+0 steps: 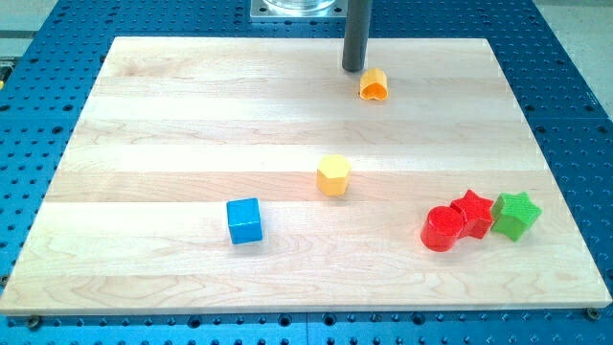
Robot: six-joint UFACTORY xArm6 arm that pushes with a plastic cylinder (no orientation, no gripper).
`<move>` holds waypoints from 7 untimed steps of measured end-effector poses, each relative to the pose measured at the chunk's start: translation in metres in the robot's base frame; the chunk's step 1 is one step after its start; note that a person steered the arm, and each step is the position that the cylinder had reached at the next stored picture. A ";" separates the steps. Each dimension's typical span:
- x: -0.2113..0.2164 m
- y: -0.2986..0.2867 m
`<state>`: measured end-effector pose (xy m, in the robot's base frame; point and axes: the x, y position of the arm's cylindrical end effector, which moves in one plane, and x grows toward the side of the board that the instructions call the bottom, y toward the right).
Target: Place the yellow heart diagonally to the top right of the yellow hexagon
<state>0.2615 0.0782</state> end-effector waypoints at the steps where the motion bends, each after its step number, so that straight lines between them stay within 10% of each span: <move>1: 0.031 0.005; 7: 0.112 0.017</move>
<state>0.3734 0.0949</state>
